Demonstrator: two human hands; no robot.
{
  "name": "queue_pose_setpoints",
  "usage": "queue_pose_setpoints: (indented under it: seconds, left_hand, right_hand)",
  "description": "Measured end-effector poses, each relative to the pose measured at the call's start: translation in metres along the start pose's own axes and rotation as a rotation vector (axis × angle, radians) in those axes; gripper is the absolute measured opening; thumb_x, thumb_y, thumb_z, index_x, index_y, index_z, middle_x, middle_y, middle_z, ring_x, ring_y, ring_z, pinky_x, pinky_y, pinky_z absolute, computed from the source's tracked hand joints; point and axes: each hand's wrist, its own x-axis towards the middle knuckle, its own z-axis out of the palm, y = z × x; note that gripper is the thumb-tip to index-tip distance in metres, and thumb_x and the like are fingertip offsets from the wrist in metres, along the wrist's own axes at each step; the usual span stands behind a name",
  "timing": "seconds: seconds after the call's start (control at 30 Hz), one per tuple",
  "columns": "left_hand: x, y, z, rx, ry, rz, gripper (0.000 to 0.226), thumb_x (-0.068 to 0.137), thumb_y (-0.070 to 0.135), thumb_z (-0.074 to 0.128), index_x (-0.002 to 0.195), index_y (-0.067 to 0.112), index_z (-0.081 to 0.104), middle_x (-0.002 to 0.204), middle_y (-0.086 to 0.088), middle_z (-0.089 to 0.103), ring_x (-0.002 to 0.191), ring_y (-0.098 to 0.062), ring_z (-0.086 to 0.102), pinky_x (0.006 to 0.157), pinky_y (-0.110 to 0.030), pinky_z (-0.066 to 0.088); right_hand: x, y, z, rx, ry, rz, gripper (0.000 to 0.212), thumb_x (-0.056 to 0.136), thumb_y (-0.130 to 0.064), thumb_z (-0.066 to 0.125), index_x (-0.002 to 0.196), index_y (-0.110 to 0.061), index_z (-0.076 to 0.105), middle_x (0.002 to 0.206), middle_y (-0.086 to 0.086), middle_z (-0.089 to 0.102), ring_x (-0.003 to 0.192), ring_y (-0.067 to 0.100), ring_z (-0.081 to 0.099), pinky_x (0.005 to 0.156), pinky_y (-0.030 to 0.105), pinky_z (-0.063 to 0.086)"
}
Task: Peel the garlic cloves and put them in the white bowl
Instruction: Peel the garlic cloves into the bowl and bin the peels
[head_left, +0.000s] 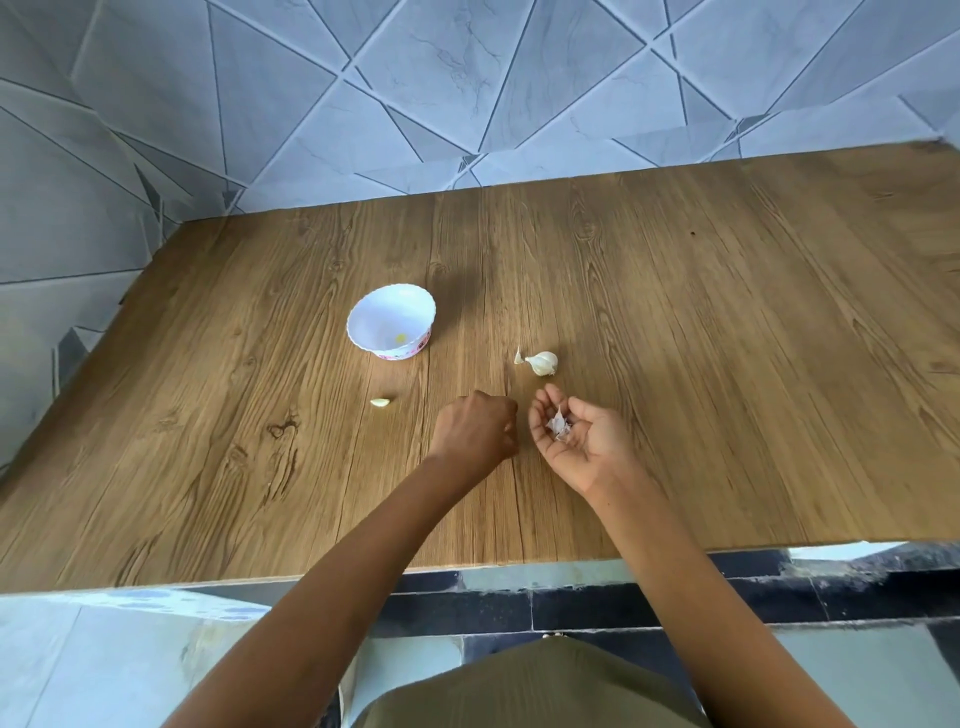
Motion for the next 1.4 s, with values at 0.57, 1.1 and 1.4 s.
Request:
queue_pose_setpoints:
  seconds: [0.57, 1.1, 1.4]
  left_hand:
    - [-0.007, 0.036, -0.031, -0.112, 0.229, 0.108, 0.011, 0.083, 0.016, 0.058, 0.089, 0.021, 0.066, 0.087, 0.005, 0.066, 0.081, -0.017, 0.063, 0.061, -0.027, 0.045]
    - [-0.041, -0.002, -0.008, -0.732, 0.517, -0.166, 0.024, 0.081, -0.004, 0.061, 0.095, 0.012, 0.072, 0.091, 0.007, 0.071, 0.081, -0.004, 0.066, 0.076, -0.012, 0.050]
    - [-0.128, -0.072, 0.007, -0.789, 0.680, -0.515, 0.028, 0.081, -0.001, 0.066, 0.094, 0.023, 0.069, 0.090, 0.020, 0.067, 0.078, 0.013, 0.062, 0.073, -0.004, 0.045]
  right_hand:
    - [-0.002, 0.000, 0.010, -0.045, 0.009, 0.065, 0.023, 0.096, -0.003, 0.036, 0.087, 0.002, 0.056, 0.055, 0.011, 0.062, 0.043, 0.015, 0.060, 0.042, 0.019, 0.049]
    - [0.002, -0.007, 0.005, -0.172, -0.032, 0.120, 0.030, 0.098, -0.007, 0.037, 0.080, 0.005, 0.059, 0.074, 0.016, 0.065, 0.076, 0.023, 0.060, 0.075, 0.031, 0.050]
    - [0.003, 0.080, 0.032, -0.387, -0.105, 0.390, 0.032, 0.100, -0.009, 0.033, 0.087, 0.004, 0.060, 0.082, 0.015, 0.062, 0.078, 0.022, 0.059, 0.059, 0.027, 0.056]
